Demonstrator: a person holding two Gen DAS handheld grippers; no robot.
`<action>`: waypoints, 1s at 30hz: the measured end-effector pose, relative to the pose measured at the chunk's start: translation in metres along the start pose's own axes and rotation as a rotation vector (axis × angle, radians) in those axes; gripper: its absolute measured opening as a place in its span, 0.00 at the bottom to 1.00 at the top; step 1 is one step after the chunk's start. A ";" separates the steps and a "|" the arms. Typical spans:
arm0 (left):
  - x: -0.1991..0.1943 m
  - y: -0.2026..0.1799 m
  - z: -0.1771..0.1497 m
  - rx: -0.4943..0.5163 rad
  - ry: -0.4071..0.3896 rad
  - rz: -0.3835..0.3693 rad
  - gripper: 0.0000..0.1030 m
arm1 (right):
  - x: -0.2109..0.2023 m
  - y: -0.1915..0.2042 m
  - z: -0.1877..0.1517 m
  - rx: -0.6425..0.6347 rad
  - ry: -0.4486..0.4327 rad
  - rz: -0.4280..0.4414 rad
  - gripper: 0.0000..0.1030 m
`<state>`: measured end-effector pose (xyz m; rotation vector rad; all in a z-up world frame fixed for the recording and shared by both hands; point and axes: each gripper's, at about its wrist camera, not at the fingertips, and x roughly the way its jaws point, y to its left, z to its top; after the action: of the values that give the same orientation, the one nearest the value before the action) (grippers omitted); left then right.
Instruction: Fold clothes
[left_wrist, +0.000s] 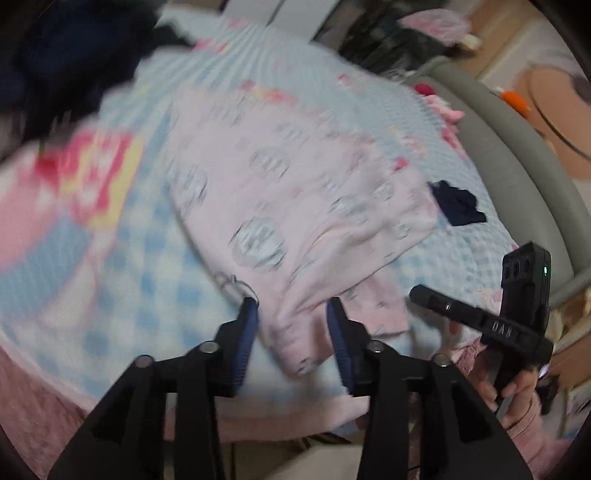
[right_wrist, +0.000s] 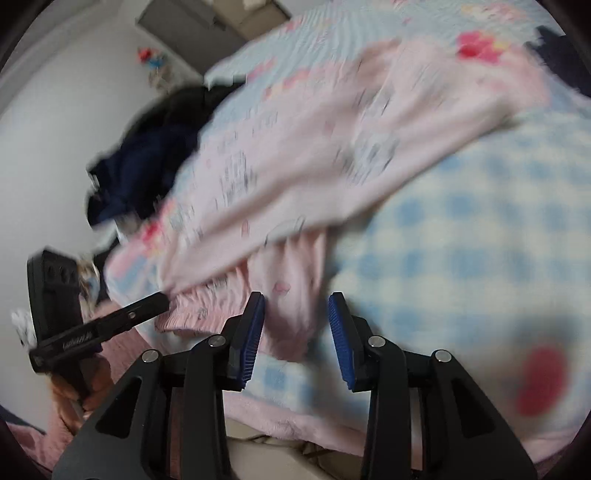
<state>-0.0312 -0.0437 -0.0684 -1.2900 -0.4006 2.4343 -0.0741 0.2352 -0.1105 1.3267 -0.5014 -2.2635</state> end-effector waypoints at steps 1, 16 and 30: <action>0.001 -0.013 0.009 0.050 -0.013 -0.014 0.45 | -0.014 -0.004 0.007 0.003 -0.050 -0.027 0.45; 0.120 -0.125 0.081 0.259 0.053 -0.105 0.42 | -0.045 -0.112 0.032 0.226 -0.191 -0.283 0.49; 0.084 -0.060 0.126 0.051 -0.084 -0.054 0.04 | -0.034 -0.086 0.063 0.134 -0.147 -0.249 0.55</action>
<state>-0.1696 0.0364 -0.0369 -1.1447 -0.3882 2.4431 -0.1335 0.3301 -0.1026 1.3577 -0.5747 -2.5860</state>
